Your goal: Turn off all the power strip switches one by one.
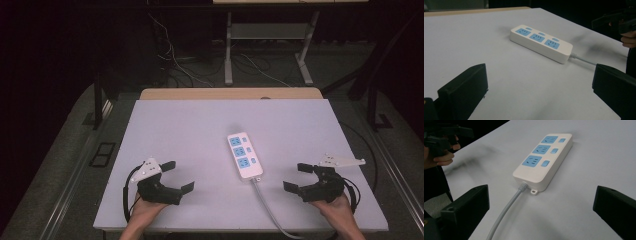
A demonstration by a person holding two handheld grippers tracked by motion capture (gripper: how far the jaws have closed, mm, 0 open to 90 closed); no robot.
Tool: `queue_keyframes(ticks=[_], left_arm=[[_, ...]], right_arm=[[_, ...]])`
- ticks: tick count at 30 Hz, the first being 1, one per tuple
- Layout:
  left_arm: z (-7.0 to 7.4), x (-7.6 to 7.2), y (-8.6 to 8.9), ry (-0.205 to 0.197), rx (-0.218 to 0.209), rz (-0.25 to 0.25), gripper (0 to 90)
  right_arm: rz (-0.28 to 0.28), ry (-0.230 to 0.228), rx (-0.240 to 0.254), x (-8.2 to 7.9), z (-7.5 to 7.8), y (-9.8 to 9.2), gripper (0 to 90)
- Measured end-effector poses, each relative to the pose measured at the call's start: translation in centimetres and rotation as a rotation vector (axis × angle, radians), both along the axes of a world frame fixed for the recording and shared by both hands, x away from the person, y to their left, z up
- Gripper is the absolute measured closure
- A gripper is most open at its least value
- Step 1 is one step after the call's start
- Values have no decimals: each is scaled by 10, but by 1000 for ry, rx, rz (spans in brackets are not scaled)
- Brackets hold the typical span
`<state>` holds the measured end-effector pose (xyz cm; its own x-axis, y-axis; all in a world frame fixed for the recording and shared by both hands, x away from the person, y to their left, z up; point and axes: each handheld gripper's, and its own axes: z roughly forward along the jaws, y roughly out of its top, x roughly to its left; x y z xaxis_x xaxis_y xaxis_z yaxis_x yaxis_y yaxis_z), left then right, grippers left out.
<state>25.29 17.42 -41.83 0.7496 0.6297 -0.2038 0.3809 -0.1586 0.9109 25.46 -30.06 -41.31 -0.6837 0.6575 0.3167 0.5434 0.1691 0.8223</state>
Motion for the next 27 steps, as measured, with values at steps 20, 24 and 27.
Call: queue_keyframes(ticks=[20,24,27], left_arm=[[-4,2,-3,16,20,-20,0],[-4,3,-3,21,19,-20,0],[-5,3,-1,24,14,-19,0]], right_arm=[[-5,4,-12,0,0,0,4],[-8,12,-21,1,-1,0,4],[-11,17,-24,1,0,0,4]])
